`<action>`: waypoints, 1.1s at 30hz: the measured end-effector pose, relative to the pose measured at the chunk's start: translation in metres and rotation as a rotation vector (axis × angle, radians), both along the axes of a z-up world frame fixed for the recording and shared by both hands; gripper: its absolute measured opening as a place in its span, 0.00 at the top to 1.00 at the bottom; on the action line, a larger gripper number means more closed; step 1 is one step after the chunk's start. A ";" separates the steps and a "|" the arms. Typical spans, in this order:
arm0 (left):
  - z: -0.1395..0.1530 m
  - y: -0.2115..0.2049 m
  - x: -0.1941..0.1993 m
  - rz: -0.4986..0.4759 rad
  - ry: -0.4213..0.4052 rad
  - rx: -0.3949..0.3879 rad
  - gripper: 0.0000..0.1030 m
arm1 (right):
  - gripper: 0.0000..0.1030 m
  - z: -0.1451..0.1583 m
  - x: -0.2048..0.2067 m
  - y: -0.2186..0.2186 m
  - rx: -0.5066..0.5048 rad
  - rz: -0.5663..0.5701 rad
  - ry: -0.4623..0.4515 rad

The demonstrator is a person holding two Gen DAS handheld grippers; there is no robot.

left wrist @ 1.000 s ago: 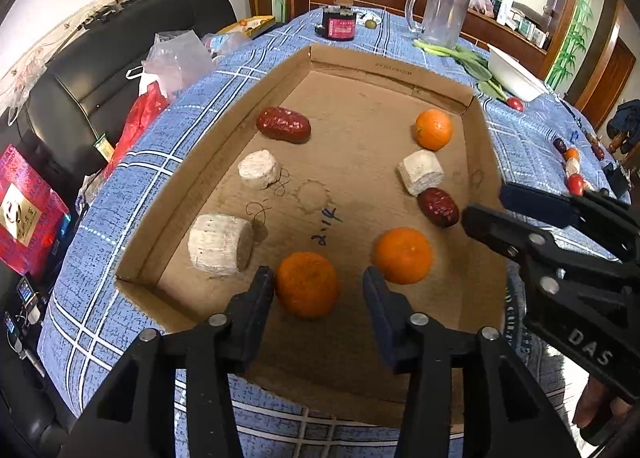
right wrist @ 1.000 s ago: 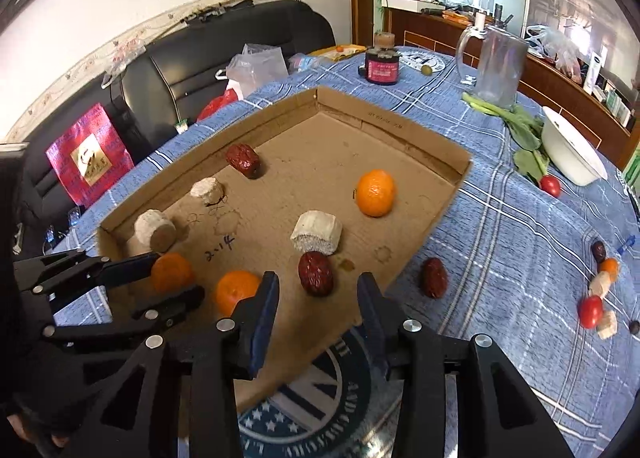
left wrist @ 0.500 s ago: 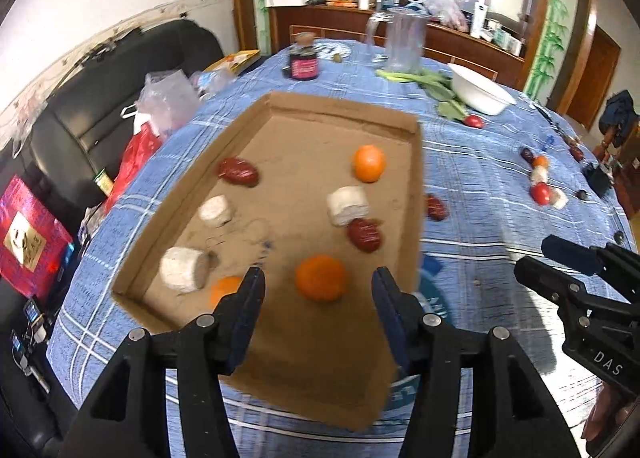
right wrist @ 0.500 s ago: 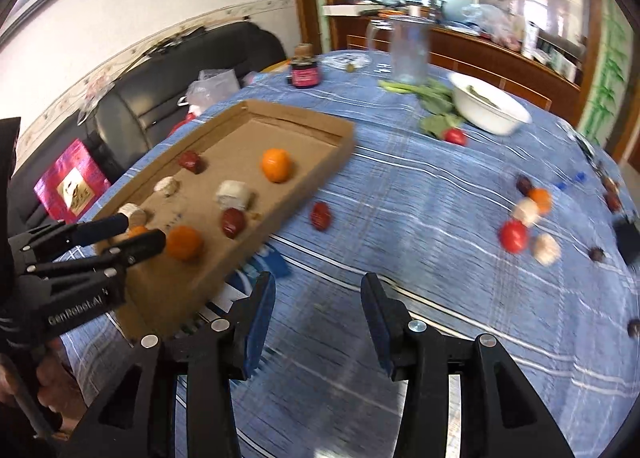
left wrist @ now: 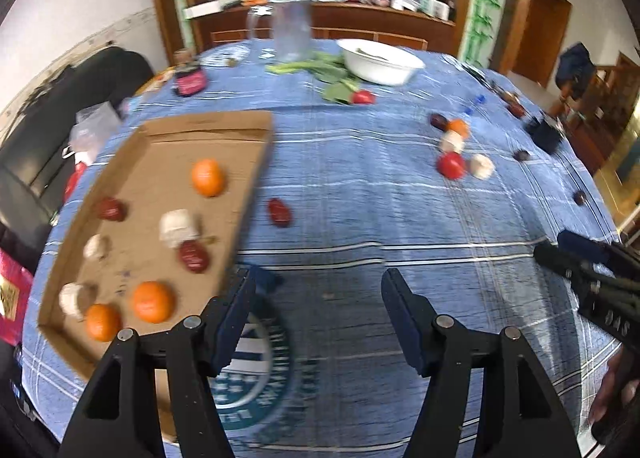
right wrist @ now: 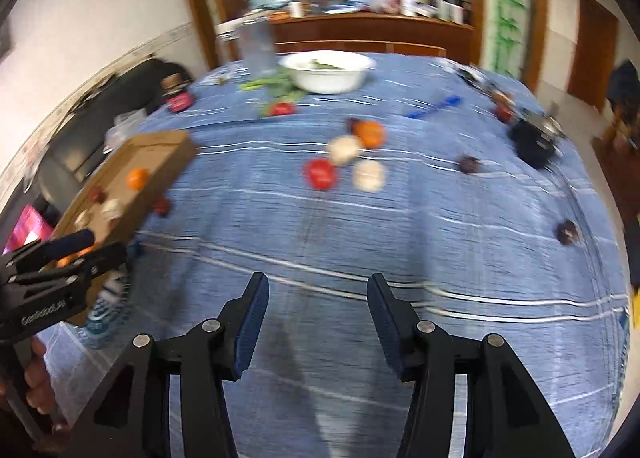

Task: Organize fruits
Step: 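Lift both open tools away from the tray toward the fruit, then grasp a beige round piece with the right tool while the left tool grasps a red tomato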

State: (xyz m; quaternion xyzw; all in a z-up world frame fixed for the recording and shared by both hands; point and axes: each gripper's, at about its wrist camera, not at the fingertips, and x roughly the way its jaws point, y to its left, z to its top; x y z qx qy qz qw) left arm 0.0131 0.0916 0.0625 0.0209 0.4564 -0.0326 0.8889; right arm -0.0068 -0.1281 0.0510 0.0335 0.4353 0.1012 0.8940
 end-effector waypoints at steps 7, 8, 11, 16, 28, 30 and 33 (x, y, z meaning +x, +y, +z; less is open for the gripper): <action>-0.008 -0.033 0.012 -0.035 0.040 0.019 0.37 | 0.47 -0.004 0.043 -0.038 0.022 -0.005 0.001; -0.009 -0.036 0.014 -0.034 0.046 0.027 0.37 | 0.47 -0.005 0.052 -0.037 0.020 0.013 -0.004; -0.011 -0.038 0.018 -0.030 0.068 0.044 0.37 | 0.47 -0.012 0.082 -0.030 0.012 0.080 -0.001; -0.011 -0.038 0.027 -0.005 0.083 0.049 0.37 | 0.47 -0.033 0.122 -0.026 0.009 0.141 0.040; -0.015 -0.074 0.081 -0.024 0.110 0.035 0.37 | 0.72 -0.041 0.131 -0.024 -0.028 0.217 0.016; -0.017 -0.087 0.093 -0.038 0.117 0.033 0.37 | 0.72 -0.037 0.124 -0.036 0.004 0.180 0.016; -0.024 -0.107 0.114 -0.064 0.121 0.023 0.37 | 0.72 -0.034 0.112 -0.055 0.054 0.134 0.020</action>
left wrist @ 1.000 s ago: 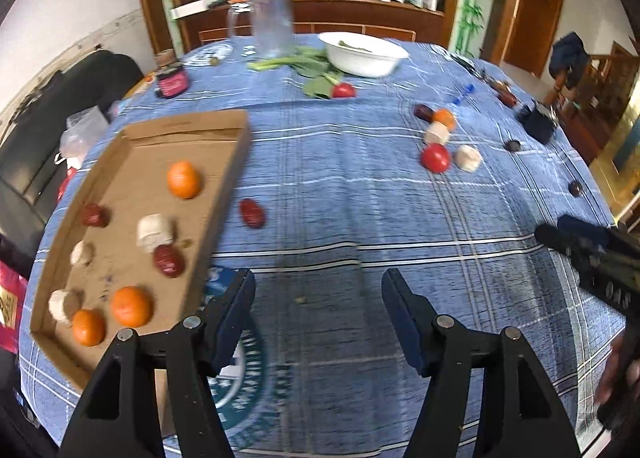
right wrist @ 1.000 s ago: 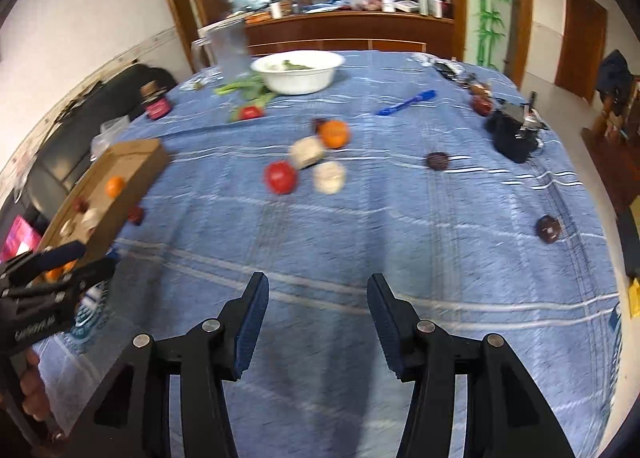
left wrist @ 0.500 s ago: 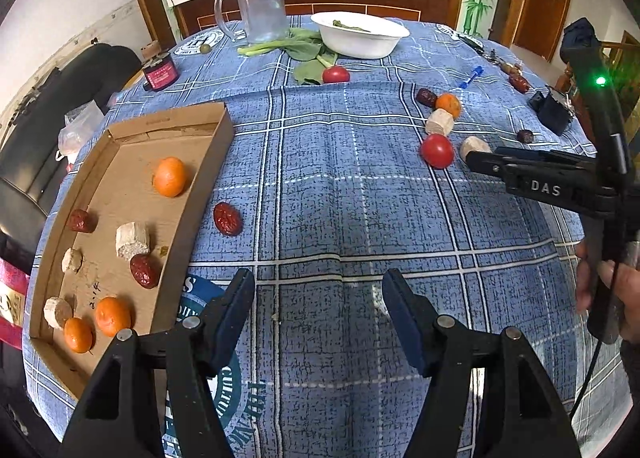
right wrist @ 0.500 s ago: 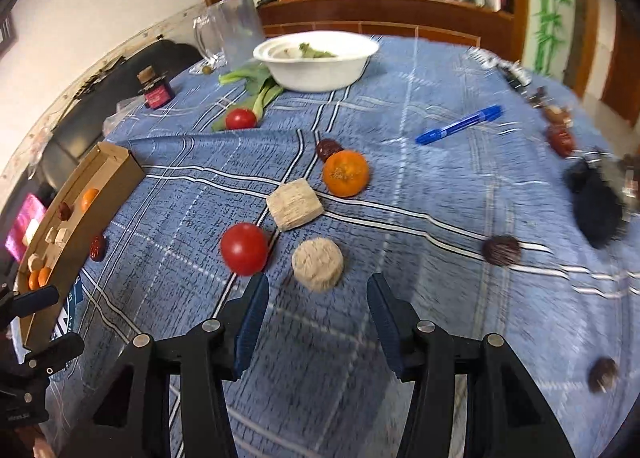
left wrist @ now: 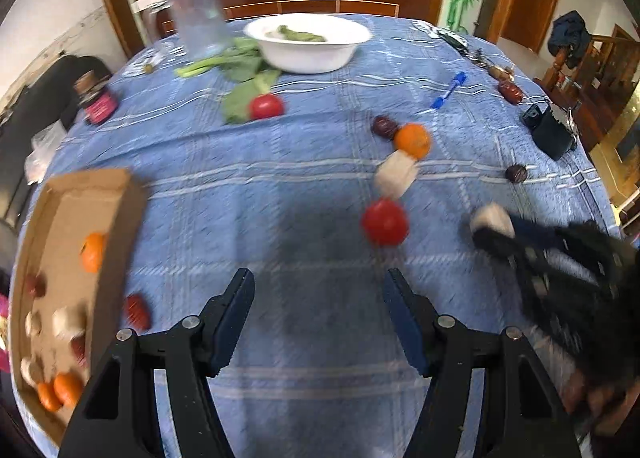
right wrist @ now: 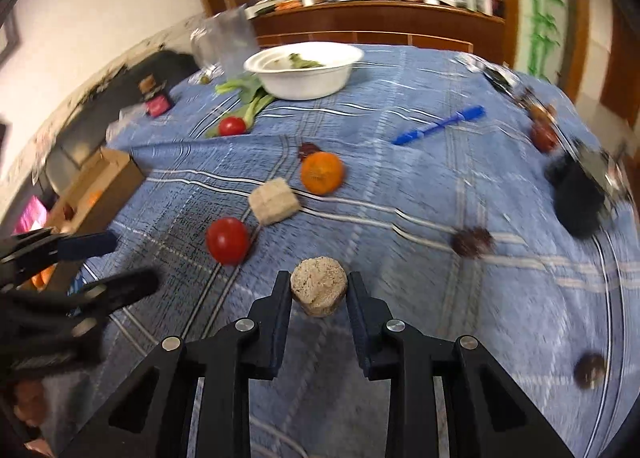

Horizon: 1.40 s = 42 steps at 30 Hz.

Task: Organize fruits
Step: 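Grasp a beige round piece with the right tool while the left tool grasps a red tomato, then carry the round piece with the right tool while the left tool carries the tomato over the tray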

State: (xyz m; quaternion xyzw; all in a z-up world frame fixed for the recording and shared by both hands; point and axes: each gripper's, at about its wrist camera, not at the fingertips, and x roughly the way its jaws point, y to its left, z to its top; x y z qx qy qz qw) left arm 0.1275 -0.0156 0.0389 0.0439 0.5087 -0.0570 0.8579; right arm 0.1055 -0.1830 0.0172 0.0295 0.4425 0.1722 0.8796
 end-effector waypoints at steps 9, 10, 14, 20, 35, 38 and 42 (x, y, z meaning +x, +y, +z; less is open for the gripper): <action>-0.028 -0.035 0.032 -0.031 0.036 -0.022 0.37 | 0.71 -0.009 -0.018 -0.028 0.044 -0.062 0.033; -0.030 -0.036 0.031 -0.027 0.028 -0.019 0.38 | 0.71 -0.009 -0.019 -0.030 0.048 -0.066 0.033; -0.028 -0.041 0.030 -0.056 -0.025 0.002 0.72 | 0.71 -0.007 -0.022 -0.029 0.036 -0.078 0.016; -0.023 -0.028 0.018 -0.064 -0.005 -0.042 0.72 | 0.71 0.000 -0.032 -0.022 -0.021 -0.092 -0.017; -0.004 0.024 -0.074 -0.087 0.000 -0.109 0.72 | 0.71 0.015 -0.094 -0.004 -0.068 -0.157 -0.028; -0.001 0.033 -0.083 -0.089 -0.006 -0.106 0.72 | 0.71 0.014 -0.105 0.004 -0.073 -0.163 -0.021; 0.009 0.046 -0.093 -0.087 -0.035 -0.103 0.71 | 0.71 0.014 -0.113 0.014 -0.064 -0.180 -0.009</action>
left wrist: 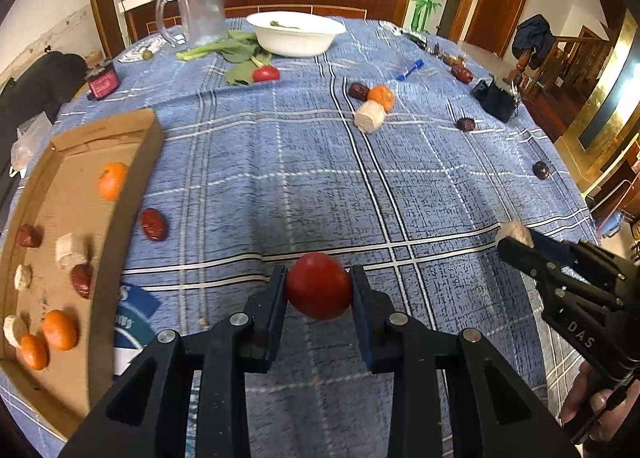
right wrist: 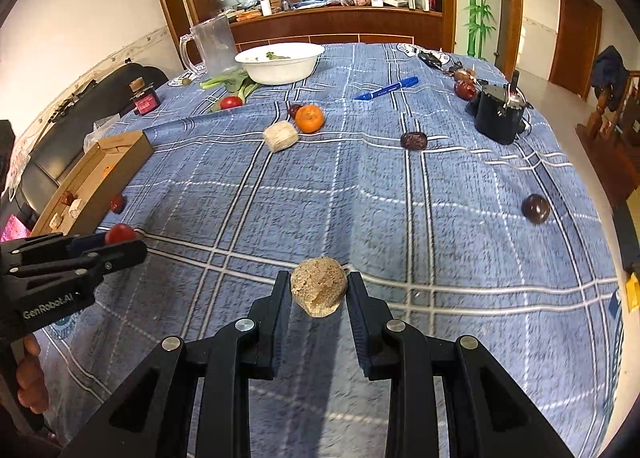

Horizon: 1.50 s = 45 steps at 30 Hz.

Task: Organize fruits
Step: 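Carry the round piece with the right tool while the left tool carries the tomato over the tray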

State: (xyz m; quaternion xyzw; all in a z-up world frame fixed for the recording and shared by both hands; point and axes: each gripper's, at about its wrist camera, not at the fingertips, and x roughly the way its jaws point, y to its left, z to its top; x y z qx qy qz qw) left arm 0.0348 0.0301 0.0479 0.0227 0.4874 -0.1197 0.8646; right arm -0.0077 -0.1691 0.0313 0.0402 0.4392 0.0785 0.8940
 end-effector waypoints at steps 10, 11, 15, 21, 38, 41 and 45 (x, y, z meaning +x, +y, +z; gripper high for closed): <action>0.025 0.034 -0.011 0.018 -0.067 0.000 0.71 | 0.71 0.005 -0.008 0.028 -0.009 0.001 0.012; 0.026 0.037 -0.012 0.021 -0.072 -0.001 0.71 | 0.71 0.006 -0.007 0.030 -0.008 0.003 0.014; 0.031 0.054 -0.014 0.046 -0.092 0.007 0.71 | 0.71 0.010 -0.003 0.045 -0.008 0.014 0.006; 0.038 0.080 -0.017 0.083 -0.123 0.005 0.71 | 0.71 0.017 0.002 0.072 -0.010 0.049 -0.008; 0.046 0.162 -0.019 0.232 -0.150 0.006 0.71 | 0.71 0.032 0.027 0.145 -0.007 0.157 -0.029; 0.045 0.176 -0.018 0.255 -0.151 0.009 0.71 | 0.71 0.036 0.034 0.159 -0.008 0.180 -0.036; 0.044 0.193 -0.015 0.283 -0.147 0.018 0.71 | 0.71 0.040 0.044 0.179 -0.014 0.216 -0.045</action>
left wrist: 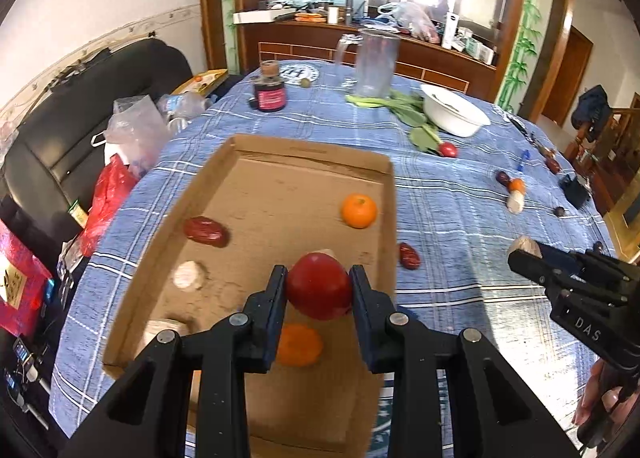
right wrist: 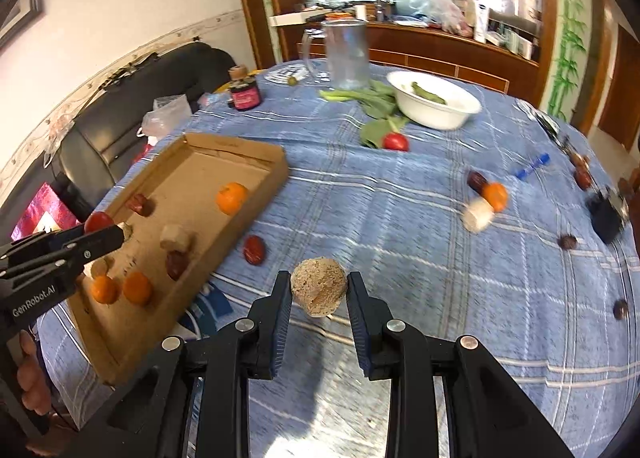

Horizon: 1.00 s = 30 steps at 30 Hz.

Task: Organize fruits
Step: 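Carry the round piece with the right tool while the left tool carries the tomato over the tray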

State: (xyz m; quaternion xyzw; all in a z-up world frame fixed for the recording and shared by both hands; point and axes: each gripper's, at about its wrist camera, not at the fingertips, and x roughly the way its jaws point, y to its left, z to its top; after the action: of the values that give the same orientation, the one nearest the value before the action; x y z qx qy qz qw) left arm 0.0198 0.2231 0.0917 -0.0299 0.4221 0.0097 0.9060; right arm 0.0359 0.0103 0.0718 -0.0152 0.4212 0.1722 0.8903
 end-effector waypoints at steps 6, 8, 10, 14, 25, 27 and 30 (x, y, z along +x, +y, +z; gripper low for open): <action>-0.004 0.030 0.005 0.043 0.011 0.008 0.71 | 0.71 0.004 0.015 0.033 -0.006 0.052 -0.012; -0.005 0.040 0.009 0.060 0.015 0.010 0.71 | 0.71 0.004 0.019 0.041 -0.007 0.063 -0.012; -0.007 0.050 0.013 0.075 0.023 0.013 0.71 | 0.71 0.004 0.026 0.050 -0.004 0.072 -0.014; -0.011 0.067 0.022 0.097 0.038 0.013 0.71 | 0.71 0.006 0.044 0.066 0.007 0.084 -0.014; -0.028 0.073 0.062 0.110 0.081 -0.004 0.71 | 0.70 -0.008 0.102 0.122 0.018 0.130 0.027; -0.032 0.070 0.070 0.106 0.089 -0.003 0.71 | 0.70 -0.014 0.110 0.130 0.002 0.138 0.035; -0.039 0.066 0.082 0.098 0.107 0.000 0.71 | 0.70 -0.027 0.123 0.139 -0.017 0.149 0.068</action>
State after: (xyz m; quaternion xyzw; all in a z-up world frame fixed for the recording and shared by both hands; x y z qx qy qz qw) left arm 0.1019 0.2895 0.0527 -0.0499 0.4679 0.0556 0.8806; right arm 0.1585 0.1494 0.0447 -0.0483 0.4505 0.2350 0.8599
